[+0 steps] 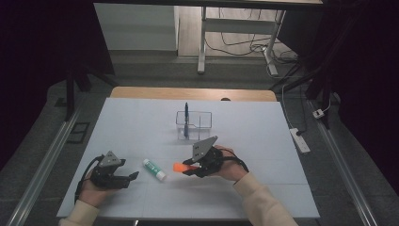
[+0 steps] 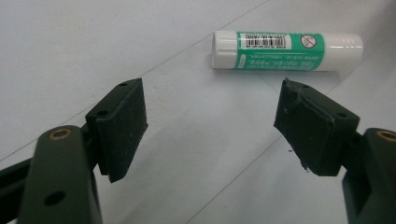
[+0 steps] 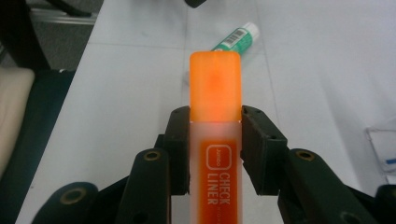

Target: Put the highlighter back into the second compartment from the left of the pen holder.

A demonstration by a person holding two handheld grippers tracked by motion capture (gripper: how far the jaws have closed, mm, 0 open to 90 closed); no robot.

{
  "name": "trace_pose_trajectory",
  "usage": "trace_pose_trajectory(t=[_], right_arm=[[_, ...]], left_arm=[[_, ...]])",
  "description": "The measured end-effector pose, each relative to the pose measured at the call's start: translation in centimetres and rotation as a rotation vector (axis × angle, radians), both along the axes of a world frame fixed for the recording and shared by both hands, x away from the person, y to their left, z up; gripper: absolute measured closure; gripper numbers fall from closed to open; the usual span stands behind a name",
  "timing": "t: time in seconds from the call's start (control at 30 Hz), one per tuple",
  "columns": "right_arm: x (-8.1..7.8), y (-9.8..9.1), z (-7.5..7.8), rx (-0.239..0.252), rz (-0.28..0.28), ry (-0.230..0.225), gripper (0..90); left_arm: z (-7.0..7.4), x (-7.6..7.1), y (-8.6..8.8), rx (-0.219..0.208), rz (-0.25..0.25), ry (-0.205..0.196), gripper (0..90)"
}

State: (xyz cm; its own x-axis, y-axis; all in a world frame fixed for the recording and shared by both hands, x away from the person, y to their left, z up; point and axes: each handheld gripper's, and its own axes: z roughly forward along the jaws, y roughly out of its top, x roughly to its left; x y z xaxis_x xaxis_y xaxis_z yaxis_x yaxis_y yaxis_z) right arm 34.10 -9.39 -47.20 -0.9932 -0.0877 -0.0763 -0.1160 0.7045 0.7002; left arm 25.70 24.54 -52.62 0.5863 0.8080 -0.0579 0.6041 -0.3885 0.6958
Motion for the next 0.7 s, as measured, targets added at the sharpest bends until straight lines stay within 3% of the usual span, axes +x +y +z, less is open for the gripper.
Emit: trace_pose_trajectory(t=[0.43,0.7], right_arm=[[0.6,-1.6,1.4,0.117,-0.143,-0.002,64.1],[1.0,-2.2,1.9,0.154,-0.209,-0.005,64.1]], left_arm=[[0.1,0.0,0.0,-0.004,-0.001,-0.002,24.9],[0.1,-0.1,0.0,-0.001,-0.002,-0.002,24.9]])
